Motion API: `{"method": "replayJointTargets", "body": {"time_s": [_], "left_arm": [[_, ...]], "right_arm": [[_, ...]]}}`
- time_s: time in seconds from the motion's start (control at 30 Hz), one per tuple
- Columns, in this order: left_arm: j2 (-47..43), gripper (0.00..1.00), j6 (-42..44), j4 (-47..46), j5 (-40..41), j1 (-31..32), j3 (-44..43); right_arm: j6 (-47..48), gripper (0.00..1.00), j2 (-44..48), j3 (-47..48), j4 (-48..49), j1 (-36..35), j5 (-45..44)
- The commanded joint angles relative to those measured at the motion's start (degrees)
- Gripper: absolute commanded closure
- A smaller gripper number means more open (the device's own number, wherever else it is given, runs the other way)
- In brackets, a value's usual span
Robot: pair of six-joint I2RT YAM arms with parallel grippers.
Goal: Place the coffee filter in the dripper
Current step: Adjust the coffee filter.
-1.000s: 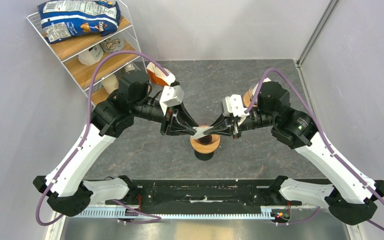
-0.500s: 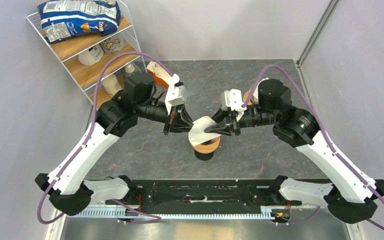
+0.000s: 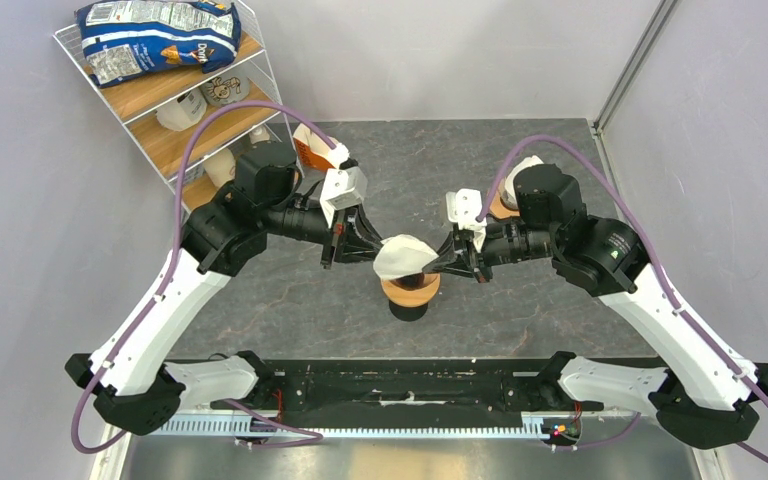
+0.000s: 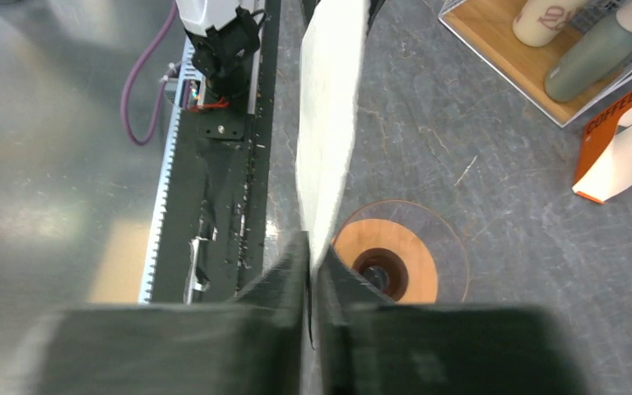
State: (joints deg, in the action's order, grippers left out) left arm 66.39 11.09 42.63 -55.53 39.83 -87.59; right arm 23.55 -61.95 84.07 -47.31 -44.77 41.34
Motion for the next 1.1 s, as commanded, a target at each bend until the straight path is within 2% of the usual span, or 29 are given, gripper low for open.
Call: {"method": "replayJointTargets", "body": {"time_s": [0.0, 0.03, 0.13, 0.23, 0.57, 0.67, 0.77, 1.0, 1.07], "left_arm": [[-0.55, 0.98, -3.99, -5.09, 0.49, -0.22, -0.69], [-0.70, 0.93, -4.39, -6.24, 0.00, -0.19, 0.05], [-0.53, 0.66, -5.58, -8.26, -1.31, 0.07, 1.73], [-0.46, 0.53, -6.11, -10.47, -1.32, 0.71, 2.39], [0.14, 0.51, -7.93, -14.33, 0.07, 2.43, 5.32], [-0.52, 0.44, -6.31, -13.10, 1.54, 2.44, 5.30], [-0.55, 0.51, -7.60, -12.92, 3.48, 2.44, 5.60], [-0.42, 0.96, -10.57, -12.52, 3.85, 2.10, 5.85], [-1.22, 0.98, -10.58, -11.85, 4.06, 1.87, 5.85]], "right_arm": [[-0.21, 1.00, 0.12, 1.92, -0.51, -0.24, 1.28], [-0.53, 1.00, -0.01, 2.01, -0.02, -0.24, 1.79], [-1.72, 1.00, -0.65, 2.44, 1.07, -0.23, 2.43], [-1.90, 1.00, -1.19, 3.02, 1.19, -0.21, 3.13], [-4.68, 1.00, -2.68, 4.37, 3.36, -0.23, 2.96], [-4.69, 1.00, -2.74, 4.52, 3.28, -0.23, 1.69], [-5.22, 1.00, -2.82, 4.52, 3.63, -0.23, 1.61], [-3.88, 1.00, -2.17, 4.22, 2.81, -0.24, 0.01], [-3.95, 1.00, -1.83, 4.10, 2.13, -0.23, -0.85]]}}
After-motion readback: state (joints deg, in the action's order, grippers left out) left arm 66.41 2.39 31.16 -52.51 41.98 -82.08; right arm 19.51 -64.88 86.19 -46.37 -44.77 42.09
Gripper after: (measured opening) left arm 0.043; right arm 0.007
